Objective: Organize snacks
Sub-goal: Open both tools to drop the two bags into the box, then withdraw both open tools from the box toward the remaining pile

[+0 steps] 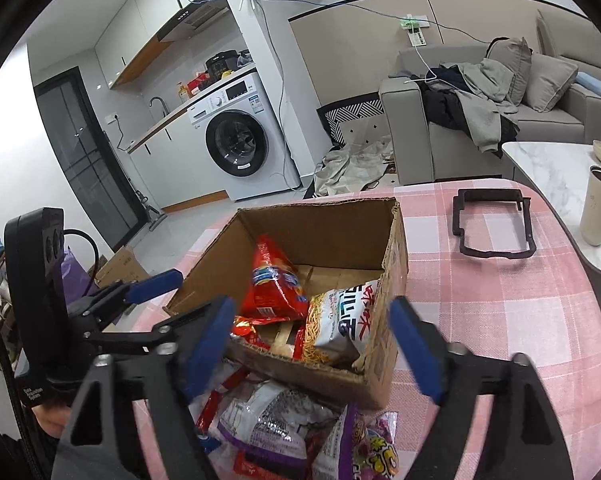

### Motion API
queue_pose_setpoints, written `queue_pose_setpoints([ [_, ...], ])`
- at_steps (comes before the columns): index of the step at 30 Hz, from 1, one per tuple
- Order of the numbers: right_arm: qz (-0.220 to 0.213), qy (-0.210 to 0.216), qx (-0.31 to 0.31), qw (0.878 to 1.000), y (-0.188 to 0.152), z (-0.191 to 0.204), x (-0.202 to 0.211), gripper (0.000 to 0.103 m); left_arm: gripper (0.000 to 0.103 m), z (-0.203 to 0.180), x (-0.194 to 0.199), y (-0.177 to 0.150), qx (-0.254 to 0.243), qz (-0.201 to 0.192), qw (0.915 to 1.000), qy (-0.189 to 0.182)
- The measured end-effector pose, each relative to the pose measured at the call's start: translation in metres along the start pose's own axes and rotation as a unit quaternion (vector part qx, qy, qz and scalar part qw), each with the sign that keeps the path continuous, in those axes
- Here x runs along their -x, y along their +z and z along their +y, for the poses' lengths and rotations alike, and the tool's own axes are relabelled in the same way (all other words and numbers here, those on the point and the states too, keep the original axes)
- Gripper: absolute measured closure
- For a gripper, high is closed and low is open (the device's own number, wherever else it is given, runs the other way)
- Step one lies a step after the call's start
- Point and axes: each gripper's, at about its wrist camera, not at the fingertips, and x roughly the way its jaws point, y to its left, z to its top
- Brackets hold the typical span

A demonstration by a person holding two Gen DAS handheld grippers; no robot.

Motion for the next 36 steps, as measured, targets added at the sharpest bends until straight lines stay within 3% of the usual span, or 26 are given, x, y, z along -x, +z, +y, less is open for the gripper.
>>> queue_pose_setpoints([
  [4,-0.003,-0.006,0.019,1.000,-0.007,0.008,0.011,0.002,0.018,0.005,0.019,-0.010,0.005,-0.008,1.0000,-0.001],
  [9,-0.009,-0.015,0.030,0.999,-0.017,0.013,0.025,0.001,0.001,0.004,0.046,-0.027,-0.002,-0.025,0.9997,0.008],
  [23,-0.016,-0.028,0.020,0.999,-0.044,0.008,0.059,0.000,0.001,0.010,0.096,-0.073,0.006,-0.029,0.9995,0.012],
  [36,0.005,-0.034,0.037,0.999,-0.066,0.007,0.055,0.000,0.001,0.010,0.116,-0.103,0.010,-0.030,0.9993,0.021],
])
